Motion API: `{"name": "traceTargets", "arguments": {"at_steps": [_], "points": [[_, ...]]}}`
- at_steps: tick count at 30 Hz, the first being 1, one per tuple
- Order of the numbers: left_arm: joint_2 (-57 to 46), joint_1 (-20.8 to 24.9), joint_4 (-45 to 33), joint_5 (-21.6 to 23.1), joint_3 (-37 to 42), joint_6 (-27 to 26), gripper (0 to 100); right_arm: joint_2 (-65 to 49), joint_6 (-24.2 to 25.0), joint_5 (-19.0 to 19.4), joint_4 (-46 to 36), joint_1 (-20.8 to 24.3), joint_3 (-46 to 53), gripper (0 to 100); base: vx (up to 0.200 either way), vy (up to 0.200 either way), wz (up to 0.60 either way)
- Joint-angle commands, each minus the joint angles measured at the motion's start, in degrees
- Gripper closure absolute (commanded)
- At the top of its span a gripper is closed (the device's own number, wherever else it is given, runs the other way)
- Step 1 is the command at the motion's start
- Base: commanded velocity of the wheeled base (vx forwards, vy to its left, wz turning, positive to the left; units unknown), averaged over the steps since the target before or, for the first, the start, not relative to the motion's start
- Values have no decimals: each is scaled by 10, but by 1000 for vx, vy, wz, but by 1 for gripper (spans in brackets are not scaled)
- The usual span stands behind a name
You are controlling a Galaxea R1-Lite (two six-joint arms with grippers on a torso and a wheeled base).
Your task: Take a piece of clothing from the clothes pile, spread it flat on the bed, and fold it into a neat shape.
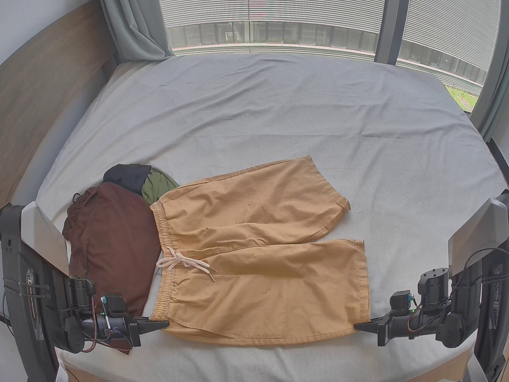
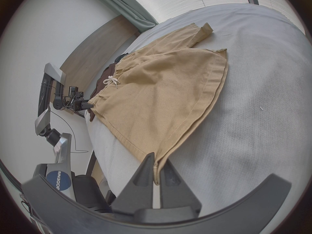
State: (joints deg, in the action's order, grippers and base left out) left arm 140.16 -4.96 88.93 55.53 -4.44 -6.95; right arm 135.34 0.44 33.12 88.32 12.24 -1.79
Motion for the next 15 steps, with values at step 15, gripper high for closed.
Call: {"name": "traceTargets", "arguments": {"at_steps": [15], "points": [[47, -25, -2, 26, 43, -92, 100, 0, -30, 24, -2, -5, 17, 100, 0, 0, 0]]}}
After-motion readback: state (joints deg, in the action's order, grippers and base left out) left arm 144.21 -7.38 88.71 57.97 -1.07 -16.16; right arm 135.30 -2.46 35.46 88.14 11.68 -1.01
